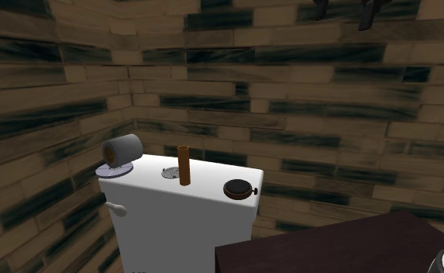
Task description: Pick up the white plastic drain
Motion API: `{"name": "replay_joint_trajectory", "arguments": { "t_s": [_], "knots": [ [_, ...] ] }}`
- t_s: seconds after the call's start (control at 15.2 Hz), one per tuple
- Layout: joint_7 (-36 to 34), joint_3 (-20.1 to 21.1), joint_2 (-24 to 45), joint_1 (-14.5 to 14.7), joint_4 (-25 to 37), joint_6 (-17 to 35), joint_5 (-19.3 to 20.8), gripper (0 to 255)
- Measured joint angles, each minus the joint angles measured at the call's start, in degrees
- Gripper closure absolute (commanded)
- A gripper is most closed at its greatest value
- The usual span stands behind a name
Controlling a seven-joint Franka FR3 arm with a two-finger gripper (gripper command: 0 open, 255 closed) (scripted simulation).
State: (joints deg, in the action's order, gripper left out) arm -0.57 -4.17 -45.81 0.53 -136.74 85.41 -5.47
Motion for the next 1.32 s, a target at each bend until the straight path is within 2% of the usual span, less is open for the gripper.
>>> {"name": "replay_joint_trajectory", "arguments": {
  "t_s": [0.13, 0.46, 0.86, 1.32],
  "knots": [
    [0.5, 0.0, 0.5, 0.3, -0.2, 0.8, 0.0, 0],
    [5.0, 0.7, 7.3, 3.1, -1.8, 9.3, -0.1, 0],
    [11.5, 1.4, 18.2, 6.3, -1.8, 20.6, -0.2, 0],
    [18.4, 2.9, 32.1, 9.7, 1.6, 31.8, -0.5, 0]
  ]
}}
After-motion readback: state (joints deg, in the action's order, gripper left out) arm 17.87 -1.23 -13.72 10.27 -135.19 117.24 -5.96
